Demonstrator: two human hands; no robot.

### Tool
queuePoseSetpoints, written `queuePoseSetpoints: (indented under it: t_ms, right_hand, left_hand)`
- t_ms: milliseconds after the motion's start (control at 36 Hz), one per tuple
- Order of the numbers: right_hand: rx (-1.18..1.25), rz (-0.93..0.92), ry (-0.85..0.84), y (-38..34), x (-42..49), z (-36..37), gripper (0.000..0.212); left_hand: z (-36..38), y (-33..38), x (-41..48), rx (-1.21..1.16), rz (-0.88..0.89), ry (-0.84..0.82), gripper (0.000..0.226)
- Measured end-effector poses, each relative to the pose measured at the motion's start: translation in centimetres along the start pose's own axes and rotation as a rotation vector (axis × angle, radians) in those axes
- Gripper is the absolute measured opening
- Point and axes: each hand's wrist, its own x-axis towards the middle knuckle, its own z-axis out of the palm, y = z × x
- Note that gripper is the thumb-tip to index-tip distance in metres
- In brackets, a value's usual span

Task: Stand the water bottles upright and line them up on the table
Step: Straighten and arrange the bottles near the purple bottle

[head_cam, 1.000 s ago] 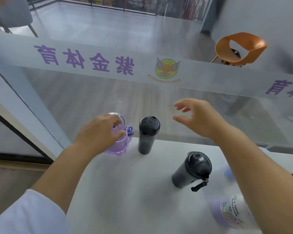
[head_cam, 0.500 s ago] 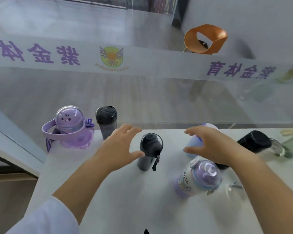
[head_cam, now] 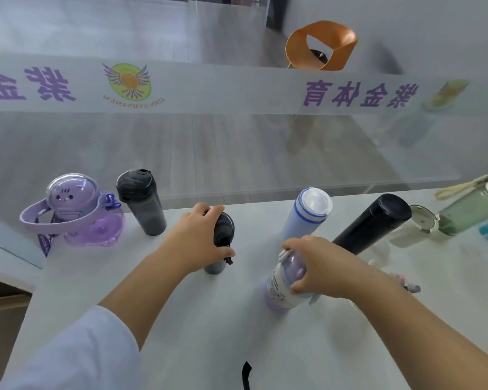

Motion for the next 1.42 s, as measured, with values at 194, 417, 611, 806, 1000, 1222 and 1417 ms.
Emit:
queuePoseSetpoints:
  t_ms: [194,417,611,806,1000,1222,1417]
  right_hand:
    - [-0.024,-0.033,0.066,0.5,1.2,0.5,0.032]
    - [-0.024,-0.076,0.087,-0.4,3.2,-0.5,0.039]
    - [0.011,-0.097,0.115,-1.8,6.6,-1.8,0.038]
    - [0.031,-0.107,0.185,-2.9,10.3,-3.4,0.032]
    - [0.056,-0.094,0.21,-3.6,13.5,-4.7,0.034]
    - [0.073,-0.087,0.227,-4.0,16.2,-5.7,0.037]
    - [0.078,-0.079,0.23,-4.1,17.1,-6.3,0.038]
  left_hand:
    - [-0.1,-0.5,0.5,-0.002,-0.014,0.033,0.08]
    - [-1.3,-2.2,1.7,-0.006,-0.063,0.05,0.075]
    - [-3.0,-3.6,3.4,0.004,-0.087,0.026,0.076]
    - [-4.2,-4.4,5.1,0.022,-0.062,0.026,0.077]
    - [-5.2,-5.0,6.8,0.022,-0.041,0.022,0.079]
    - [-5.5,-5.4,7.8,-0.008,-0.05,0.007,0.084]
    - [-5.1,-5.8,7.9,-0.061,-0.047,0.033,0.084]
